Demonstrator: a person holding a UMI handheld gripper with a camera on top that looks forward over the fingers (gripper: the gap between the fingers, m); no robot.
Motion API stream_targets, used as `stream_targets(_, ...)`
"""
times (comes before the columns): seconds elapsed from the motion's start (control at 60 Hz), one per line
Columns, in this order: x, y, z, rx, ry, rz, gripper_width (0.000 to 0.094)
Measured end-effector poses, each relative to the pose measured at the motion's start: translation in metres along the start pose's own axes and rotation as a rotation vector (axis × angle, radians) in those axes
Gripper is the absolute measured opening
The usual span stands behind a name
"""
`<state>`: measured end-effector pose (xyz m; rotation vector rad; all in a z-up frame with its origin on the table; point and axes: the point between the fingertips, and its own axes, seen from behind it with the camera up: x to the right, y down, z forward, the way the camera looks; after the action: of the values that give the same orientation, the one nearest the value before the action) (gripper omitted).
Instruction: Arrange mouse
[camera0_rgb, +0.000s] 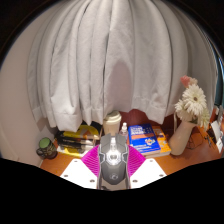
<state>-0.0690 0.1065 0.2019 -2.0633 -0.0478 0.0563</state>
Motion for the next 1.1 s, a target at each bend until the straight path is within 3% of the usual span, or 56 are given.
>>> stream_targets(0.183,-0.033,0.13,0.058,-0.221,0.004,0.013,0.032)
stream_targets(0.35,-0.041,0.19,0.076,-0.311,-0.002,0.015,0.029)
stream_targets(0.4,-0.042,0.202,0.079,-0.33,0.0,0.015,0.0322)
stream_targets(0.417,-0.041,0.197,0.08,-0.308,0.005,0.007,0.0287)
stream_targets(0.533,-0.042,0.198,0.082,-0.307,0.016,-0.001,0.0314)
stream_targets(0.55,-0.042,0.197,0.082,-0.307,0.016,0.001,0.036)
stream_targets(0.683,-0.042,0.199,0.083,-0.309,0.008,-0.003,0.0477)
stream_targets(0.717,-0.041,0.203,0.081,-0.328,0.014,0.005,0.0546)
stream_targets(0.767,-0.04,0.205,0.075,-0.353,0.022,0.027,0.0776)
stream_targets(0.8,-0.04,0.2,0.07,-0.344,0.019,0.036,0.0882)
stream_targets(1.1,-0.042,0.146,-0.052,-0.214,-0.055,0.02,0.0856)
